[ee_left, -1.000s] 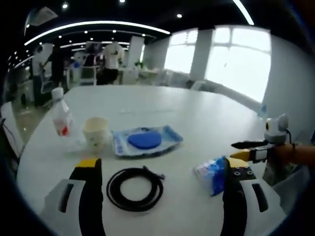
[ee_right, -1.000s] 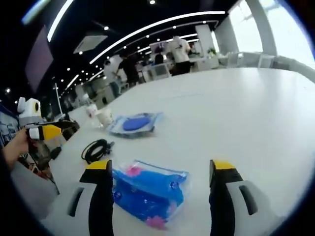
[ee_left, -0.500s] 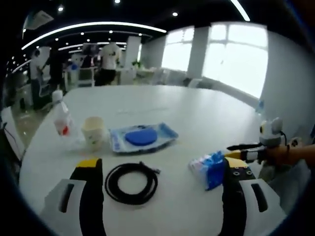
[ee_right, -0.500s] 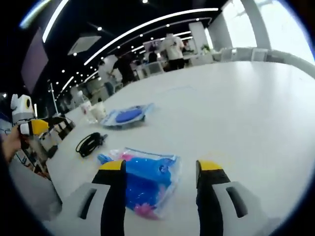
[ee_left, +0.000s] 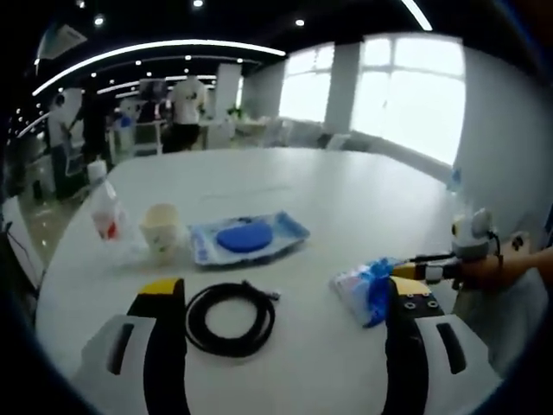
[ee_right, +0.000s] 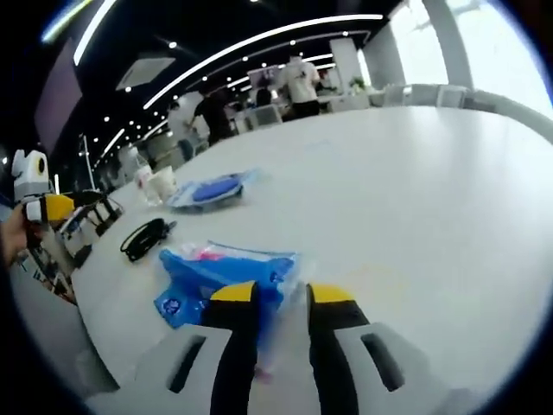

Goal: Arrange the tabletop items into an orderly group along one side of the table until the central work area is clear of visible clutter.

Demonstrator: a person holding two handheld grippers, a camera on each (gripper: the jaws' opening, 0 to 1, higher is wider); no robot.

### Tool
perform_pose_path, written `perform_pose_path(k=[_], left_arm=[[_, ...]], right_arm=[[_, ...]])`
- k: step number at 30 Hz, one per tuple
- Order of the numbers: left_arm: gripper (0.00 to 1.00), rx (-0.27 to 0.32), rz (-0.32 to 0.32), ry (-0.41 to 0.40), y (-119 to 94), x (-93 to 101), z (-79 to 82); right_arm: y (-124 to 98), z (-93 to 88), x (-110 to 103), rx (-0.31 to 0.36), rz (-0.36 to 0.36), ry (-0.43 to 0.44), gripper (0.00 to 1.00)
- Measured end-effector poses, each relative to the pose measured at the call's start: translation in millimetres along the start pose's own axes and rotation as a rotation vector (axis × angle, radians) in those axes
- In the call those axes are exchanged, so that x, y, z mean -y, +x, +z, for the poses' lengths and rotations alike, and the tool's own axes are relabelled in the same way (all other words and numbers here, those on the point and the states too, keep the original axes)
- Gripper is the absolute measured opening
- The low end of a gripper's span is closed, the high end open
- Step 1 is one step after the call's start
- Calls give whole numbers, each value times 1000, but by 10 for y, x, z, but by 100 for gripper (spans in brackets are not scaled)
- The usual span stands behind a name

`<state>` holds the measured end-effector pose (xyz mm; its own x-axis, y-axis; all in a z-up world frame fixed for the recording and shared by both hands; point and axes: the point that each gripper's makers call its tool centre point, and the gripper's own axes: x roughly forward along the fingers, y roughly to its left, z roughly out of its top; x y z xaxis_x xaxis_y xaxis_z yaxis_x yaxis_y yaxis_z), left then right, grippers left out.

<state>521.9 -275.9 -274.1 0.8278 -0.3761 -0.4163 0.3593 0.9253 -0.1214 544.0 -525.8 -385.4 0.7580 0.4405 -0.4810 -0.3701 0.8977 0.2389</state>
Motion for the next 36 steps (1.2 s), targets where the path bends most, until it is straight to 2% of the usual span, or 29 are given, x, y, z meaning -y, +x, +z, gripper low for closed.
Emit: perform_pose_path(k=[12, 16, 19, 22, 27, 36], left_arm=[[89, -32, 6, 9, 10, -8, -130], [90, -41, 36, 38, 18, -55, -164], [89, -59, 39, 57, 27, -67, -206], [89, -55, 35, 56, 34, -57, -200], [90, -46, 19, 29, 45, -29, -189], [90, -44, 12, 38, 33, -4, -182]], right_arm=[[57, -14, -3, -25, -18, -26, 8], [55, -2, 20, -28, -31, 20, 3], [55, 17, 28, -31, -36, 43, 2], [51, 38, 27, -33, -33, 103, 1], [44, 109, 24, -24, -25, 107, 1], [39, 308, 61, -11, -35, 119, 1]])
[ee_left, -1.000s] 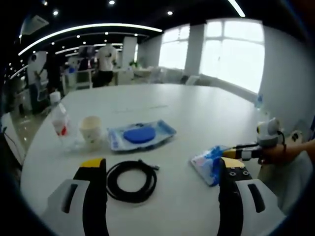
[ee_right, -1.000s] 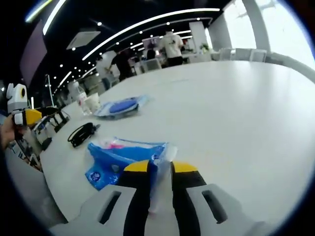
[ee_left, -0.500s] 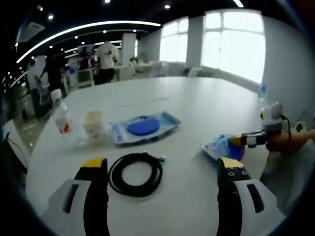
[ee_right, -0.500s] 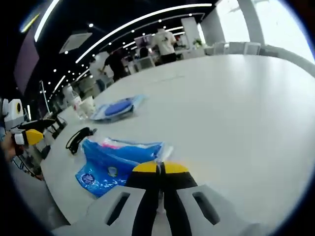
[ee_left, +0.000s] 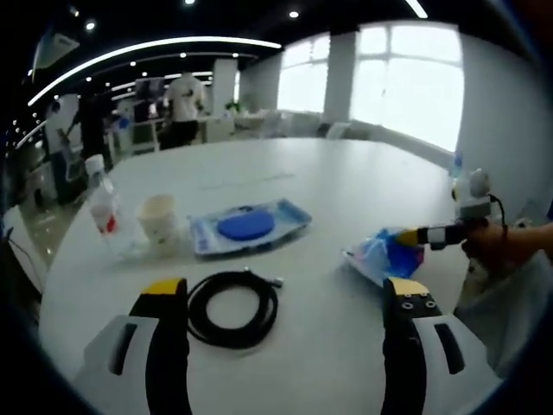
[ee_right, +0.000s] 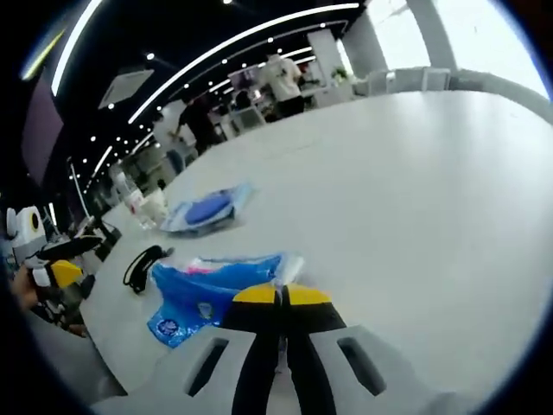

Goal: Arrange the tabletop items into an orderly group along one side of the table until the central work area is clear of visible clutter.

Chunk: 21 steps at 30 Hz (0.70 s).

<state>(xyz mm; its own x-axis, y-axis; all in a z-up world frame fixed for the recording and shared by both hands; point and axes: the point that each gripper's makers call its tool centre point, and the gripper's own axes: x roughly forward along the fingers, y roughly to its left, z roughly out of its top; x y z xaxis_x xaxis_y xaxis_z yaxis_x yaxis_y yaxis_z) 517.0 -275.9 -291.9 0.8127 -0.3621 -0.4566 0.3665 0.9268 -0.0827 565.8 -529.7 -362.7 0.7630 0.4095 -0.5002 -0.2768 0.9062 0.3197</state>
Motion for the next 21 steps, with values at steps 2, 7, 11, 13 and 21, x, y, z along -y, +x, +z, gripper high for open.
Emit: perform_pose_path(k=[2, 7, 11, 13, 21], left_arm=[[90, 3, -1, -1, -3, 7, 6], [90, 0, 0, 0, -4, 4, 2], [91, 2, 2, 1, -11, 3, 10], [91, 2, 3, 1, -14, 0, 12], [91, 5, 13, 0, -22, -29, 20]], right_arm=[[-6, 57, 1, 7, -2, -2, 1], [6, 185, 41, 9, -10, -15, 1], [14, 320, 107, 29, -36, -26, 1], [26, 373, 130, 32, -41, -29, 1], [126, 710, 229, 68, -50, -66, 1]])
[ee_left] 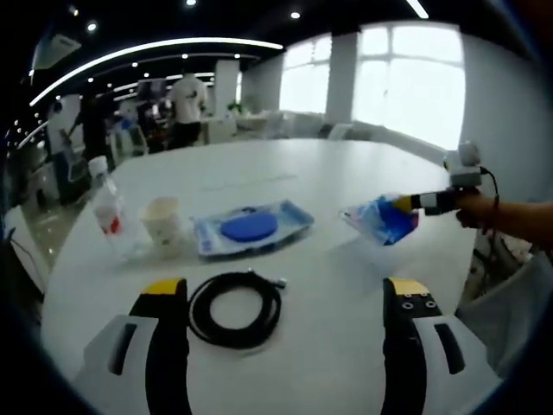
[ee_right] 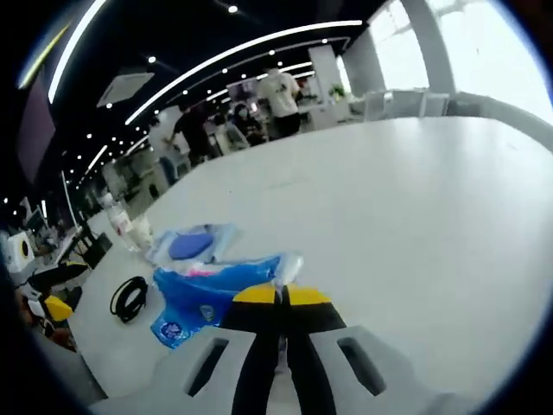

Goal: Arrange the tabletop items into an orderly group along one side of the table until the central work area is clear of visible clutter.

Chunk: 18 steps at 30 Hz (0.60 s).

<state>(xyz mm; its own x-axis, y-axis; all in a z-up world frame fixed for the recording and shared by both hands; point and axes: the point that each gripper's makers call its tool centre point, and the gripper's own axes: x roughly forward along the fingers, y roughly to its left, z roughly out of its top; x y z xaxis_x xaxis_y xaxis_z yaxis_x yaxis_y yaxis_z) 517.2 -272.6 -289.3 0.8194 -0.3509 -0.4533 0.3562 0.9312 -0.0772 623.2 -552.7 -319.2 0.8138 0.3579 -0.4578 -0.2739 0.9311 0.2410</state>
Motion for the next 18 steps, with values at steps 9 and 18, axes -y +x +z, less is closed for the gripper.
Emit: perform_pose_path(k=[9, 18], left_arm=[[91, -15, 3, 1, 17, -11, -31], [90, -29, -8, 15, 26, 58, -59]], right_arm=[[219, 247, 66, 9, 4, -47, 1], [459, 375, 189, 13, -4, -65, 1]])
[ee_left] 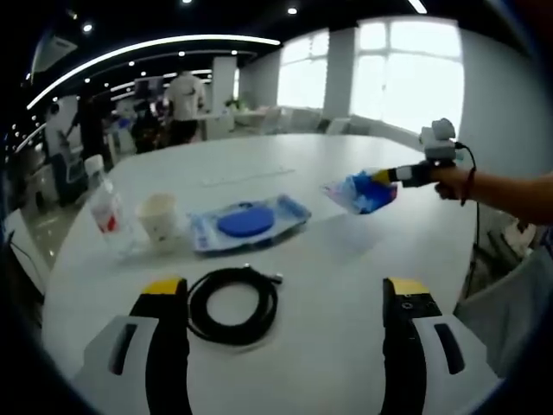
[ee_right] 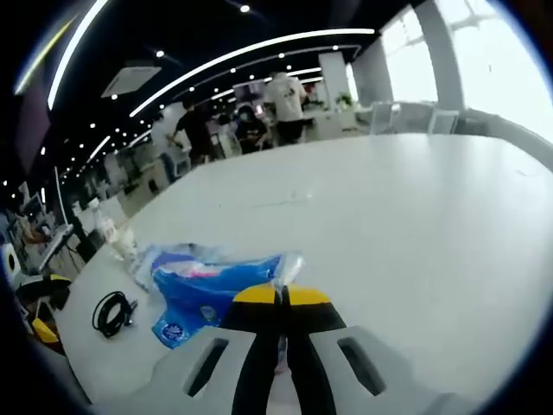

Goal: Arrange the tabletop items into an orderly group along one side of the table until the central work area is clear of visible clutter.

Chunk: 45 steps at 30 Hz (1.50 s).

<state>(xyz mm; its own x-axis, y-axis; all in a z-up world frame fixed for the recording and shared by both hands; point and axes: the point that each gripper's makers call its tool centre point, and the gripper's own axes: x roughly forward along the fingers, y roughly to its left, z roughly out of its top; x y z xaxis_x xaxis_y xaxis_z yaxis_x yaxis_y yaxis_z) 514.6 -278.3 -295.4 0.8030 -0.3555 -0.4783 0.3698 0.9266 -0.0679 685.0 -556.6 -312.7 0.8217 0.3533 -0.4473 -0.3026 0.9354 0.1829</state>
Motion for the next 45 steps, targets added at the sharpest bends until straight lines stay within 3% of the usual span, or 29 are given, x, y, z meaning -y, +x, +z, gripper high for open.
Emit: perform_pose_path(k=[10, 14, 25, 30, 33, 36, 45], left_arm=[[90, -18, -4, -9, 37, -9, -48], [88, -16, 22, -10, 46, -73, -52], [88, -19, -3, -16, 96, 11, -69], [88, -35, -7, -8, 89, 2, -101], [87, -40, 4, -45, 72, -76, -120], [87, -39, 8, -77, 48, -115, -125], [83, -35, 71, -31, -14, -228, -111]], right_arm=[[244, 73, 89, 5, -19, -16, 1], [360, 82, 121, 1, -25, -16, 1], [660, -38, 129, -33, -18, -25, 1], [706, -46, 177, -28, -25, 32, 2], [711, -39, 219, -26, -40, -30, 2], [732, -65, 221, -34, -36, -16, 2], [787, -145, 203, -57, -26, 72, 2]])
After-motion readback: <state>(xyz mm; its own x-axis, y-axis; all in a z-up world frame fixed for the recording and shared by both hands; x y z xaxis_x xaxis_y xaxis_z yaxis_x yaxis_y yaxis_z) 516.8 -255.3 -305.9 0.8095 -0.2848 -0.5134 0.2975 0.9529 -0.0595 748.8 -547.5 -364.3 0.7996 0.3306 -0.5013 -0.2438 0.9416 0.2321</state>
